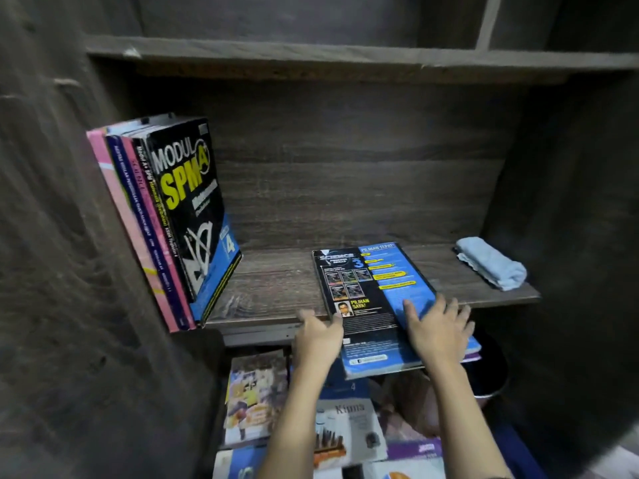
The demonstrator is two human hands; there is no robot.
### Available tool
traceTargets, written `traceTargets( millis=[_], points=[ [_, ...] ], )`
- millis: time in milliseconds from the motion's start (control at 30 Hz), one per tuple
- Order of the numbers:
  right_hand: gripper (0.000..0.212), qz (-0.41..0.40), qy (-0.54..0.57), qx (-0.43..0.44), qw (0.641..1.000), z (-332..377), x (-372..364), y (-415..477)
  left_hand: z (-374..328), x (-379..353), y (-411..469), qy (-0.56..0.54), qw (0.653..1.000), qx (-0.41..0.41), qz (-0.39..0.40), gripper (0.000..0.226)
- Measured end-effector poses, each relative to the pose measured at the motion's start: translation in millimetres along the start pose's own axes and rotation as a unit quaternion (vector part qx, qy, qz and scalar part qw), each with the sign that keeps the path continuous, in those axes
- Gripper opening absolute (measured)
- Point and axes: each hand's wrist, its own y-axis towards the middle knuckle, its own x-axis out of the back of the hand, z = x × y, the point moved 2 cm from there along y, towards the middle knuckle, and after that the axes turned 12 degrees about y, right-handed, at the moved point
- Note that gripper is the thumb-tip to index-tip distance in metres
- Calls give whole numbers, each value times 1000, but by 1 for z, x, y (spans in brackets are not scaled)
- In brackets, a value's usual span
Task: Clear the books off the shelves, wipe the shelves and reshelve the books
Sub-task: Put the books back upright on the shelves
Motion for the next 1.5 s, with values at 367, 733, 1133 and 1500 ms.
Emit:
traceTargets(
  millis=[367,733,1133,1500],
  points=[
    [73,12,-48,-40,998,-2,14,0,-1,-22,12,11,999,-2,50,32],
    [59,105,195,-155,963,2,24,4,14,-8,30,50,998,25,5,26],
    [39,239,487,-109,833,28,13,-11,32,14,39,11,999,24,-33,20],
    [54,163,560,134,801,94,39,-53,19,75,21,-81,990,-107,-43,45]
  ],
)
